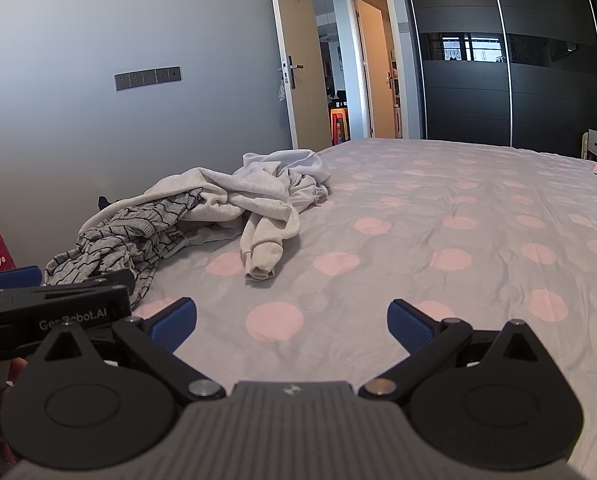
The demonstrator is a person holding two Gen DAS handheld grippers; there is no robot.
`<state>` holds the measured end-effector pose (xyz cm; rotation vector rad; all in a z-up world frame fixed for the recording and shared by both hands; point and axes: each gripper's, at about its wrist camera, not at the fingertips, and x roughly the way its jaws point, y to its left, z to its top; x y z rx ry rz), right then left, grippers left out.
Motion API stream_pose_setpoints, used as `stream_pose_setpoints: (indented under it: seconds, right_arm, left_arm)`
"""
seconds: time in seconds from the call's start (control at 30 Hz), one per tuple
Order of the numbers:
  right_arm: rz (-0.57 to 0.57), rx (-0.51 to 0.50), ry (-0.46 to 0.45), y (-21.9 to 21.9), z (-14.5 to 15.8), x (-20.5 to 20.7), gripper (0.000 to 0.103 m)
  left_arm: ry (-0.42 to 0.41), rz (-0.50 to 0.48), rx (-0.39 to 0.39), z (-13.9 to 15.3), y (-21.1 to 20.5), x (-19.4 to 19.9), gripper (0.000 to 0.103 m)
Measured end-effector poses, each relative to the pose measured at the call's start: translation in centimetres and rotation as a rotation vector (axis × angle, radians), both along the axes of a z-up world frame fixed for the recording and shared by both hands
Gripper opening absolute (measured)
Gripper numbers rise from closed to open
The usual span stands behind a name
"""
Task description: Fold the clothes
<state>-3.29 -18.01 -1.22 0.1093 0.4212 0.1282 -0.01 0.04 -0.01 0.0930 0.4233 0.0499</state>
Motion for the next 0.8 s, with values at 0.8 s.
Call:
stream_pose_setpoints:
  seconds: [0.8]
  right_arm:
    - [0.075,0.002,0.088,2.4,-1.2,5.4,0.102]
  left_arm:
    - [0.099,0.066,0.025,-0.4,3.0,4.7,0.100]
